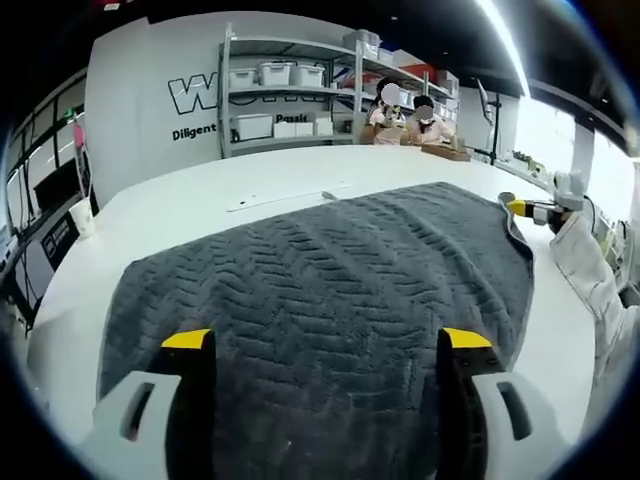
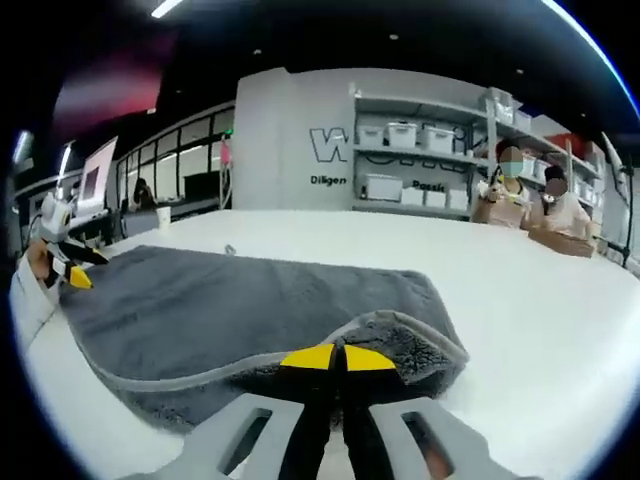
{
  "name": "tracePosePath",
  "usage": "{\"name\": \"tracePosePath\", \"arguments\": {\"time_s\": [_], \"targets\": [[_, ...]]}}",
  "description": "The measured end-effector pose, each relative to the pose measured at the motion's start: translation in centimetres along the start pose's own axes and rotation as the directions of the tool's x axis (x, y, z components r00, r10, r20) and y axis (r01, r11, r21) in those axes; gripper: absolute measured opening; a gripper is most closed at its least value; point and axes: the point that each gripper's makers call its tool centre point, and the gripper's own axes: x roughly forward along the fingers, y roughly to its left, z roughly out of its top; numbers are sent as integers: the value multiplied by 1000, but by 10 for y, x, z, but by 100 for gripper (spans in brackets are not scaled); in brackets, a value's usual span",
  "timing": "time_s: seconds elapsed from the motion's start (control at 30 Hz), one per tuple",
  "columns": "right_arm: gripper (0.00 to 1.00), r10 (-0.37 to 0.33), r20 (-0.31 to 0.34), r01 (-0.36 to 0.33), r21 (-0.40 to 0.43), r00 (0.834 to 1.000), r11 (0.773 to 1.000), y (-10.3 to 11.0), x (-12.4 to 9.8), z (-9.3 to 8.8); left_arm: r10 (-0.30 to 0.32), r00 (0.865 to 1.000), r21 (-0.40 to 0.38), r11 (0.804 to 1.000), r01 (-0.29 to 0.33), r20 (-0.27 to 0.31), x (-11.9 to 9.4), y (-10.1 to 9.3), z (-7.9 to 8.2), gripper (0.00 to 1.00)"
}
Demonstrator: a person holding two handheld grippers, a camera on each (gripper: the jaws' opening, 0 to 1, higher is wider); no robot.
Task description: Open the folded towel by lifting each exposed corner and separating the folded layers until the towel lies flat within the target outline without major curled edges
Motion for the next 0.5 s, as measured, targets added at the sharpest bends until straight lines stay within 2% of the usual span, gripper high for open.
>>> {"name": "tracePosePath", "arguments": {"time_s": [0.17, 0.37, 0.5], "targets": [[0, -19, -24, 19, 1, 1000, 1000, -4, -7, -10, -3, 1000, -5, 1000, 3, 3, 0, 0, 0, 90], [0, -32, -1, 32, 27, 999, 999, -9, -21, -8, -2, 1000, -5, 1000, 2, 2, -1, 1, 0, 90], [0, -55, -20, 56, 27, 998, 998, -14, -30, -19, 2, 1000, -6, 1000, -2, 2, -1, 1, -1, 90]]}}
